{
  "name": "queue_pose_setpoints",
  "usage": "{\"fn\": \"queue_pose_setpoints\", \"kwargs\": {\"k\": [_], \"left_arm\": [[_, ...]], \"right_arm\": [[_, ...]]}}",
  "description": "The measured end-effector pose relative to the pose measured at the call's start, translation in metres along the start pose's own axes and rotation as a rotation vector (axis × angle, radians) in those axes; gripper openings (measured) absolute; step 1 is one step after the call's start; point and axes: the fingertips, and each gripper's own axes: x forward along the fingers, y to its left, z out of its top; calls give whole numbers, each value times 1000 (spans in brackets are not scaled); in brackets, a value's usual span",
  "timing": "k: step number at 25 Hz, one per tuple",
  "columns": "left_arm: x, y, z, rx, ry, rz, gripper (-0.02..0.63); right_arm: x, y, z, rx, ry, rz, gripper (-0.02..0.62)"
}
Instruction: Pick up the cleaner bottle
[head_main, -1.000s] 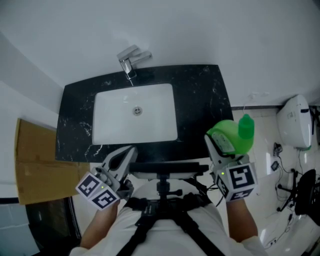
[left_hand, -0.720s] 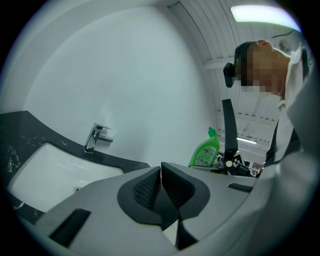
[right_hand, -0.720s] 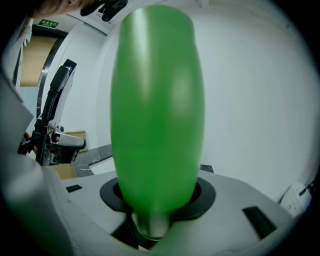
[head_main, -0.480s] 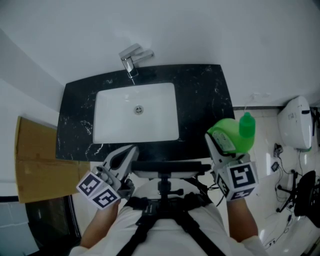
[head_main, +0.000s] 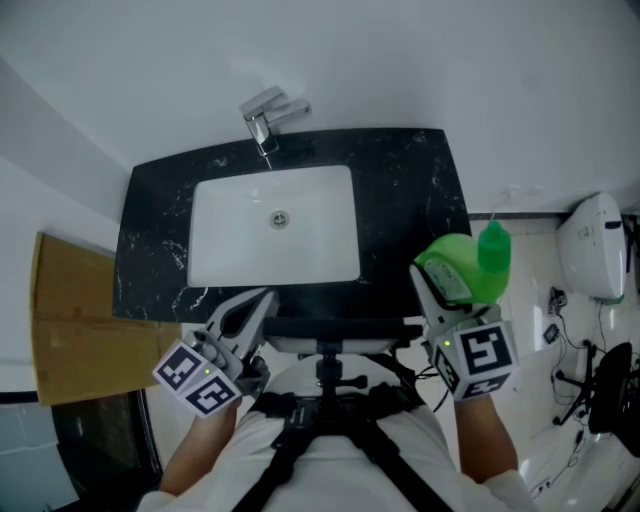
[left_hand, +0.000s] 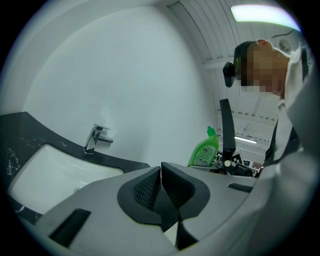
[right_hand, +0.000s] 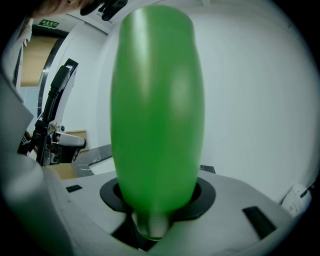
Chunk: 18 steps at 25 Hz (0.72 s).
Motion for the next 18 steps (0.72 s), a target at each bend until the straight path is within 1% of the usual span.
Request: {"fn": "queue_pose_setpoints", "kwargs": {"k": [4,7,12,18], "left_arm": [[0,0,0,1,-1,1,0],[0,1,-1,1,-2,3,0],[-1,2,-1,-3,-2,4,0],[-1,2,-1,-2,3,5,0]], "right_arm": [[2,0,2,0,-15,1,175],[2,1,-2,0,16,4,173],[4,1,-3,5,7,1,173],[3,2,-5,5,35,3,173]]}}
